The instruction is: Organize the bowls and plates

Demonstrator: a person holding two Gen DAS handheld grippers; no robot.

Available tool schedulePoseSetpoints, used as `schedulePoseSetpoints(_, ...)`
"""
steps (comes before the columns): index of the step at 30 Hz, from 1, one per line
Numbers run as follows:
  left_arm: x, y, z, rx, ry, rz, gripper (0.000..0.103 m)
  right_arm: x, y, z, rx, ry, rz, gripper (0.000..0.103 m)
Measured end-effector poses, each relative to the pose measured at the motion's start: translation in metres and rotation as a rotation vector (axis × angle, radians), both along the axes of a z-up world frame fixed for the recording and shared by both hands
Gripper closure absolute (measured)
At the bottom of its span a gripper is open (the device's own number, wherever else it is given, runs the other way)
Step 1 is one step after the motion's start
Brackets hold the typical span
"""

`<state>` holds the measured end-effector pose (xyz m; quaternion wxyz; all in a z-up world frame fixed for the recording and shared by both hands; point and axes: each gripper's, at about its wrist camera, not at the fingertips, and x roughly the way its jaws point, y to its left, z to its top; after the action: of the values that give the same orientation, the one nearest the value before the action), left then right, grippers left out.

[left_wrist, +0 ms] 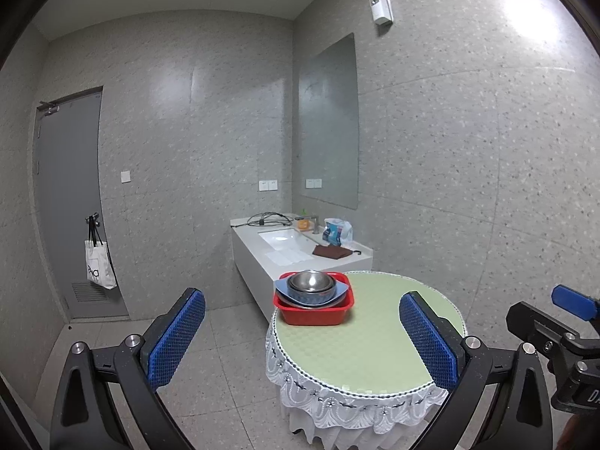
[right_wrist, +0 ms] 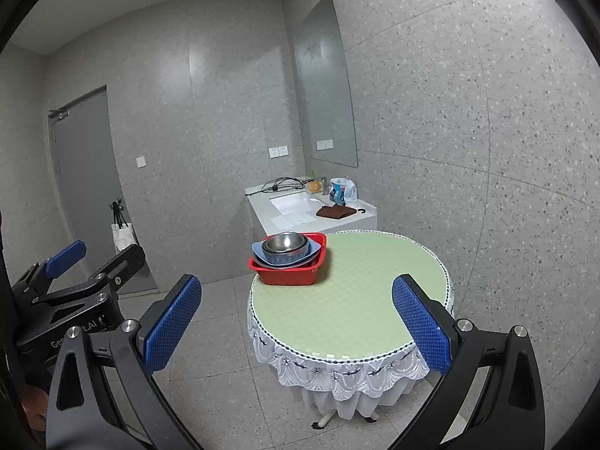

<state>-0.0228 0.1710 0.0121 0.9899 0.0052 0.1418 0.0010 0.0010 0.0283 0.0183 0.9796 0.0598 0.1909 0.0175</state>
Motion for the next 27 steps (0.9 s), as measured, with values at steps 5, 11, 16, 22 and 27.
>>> schedulePoseSetpoints(5,0.003,-0.003,-0.001,0.001,0.008,0.005,0.001,0.001,-0.005,-0.001,0.006,-0.001,-0.003,0.000)
schedulePoseSetpoints(11,0.012,-0.001,-0.001,0.006,0.015,0.008,0.001,0.004,-0.008,-0.002,0.007,0.001,0.001,0.000)
schedulePoseSetpoints(16,0.017,0.003,-0.001,0.007,0.021,0.013,0.001,0.009,-0.009,-0.003,0.009,0.003,0.013,0.000)
schedulePoseSetpoints(22,0.026,0.007,0.000,0.013,0.028,0.014,0.001,0.014,-0.010,-0.005,0.014,0.009,0.021,0.000)
schedulePoseSetpoints(27,0.030,0.006,0.000,0.016,0.033,0.007,0.001,0.016,-0.012,-0.005,0.015,0.009,0.024,0.000)
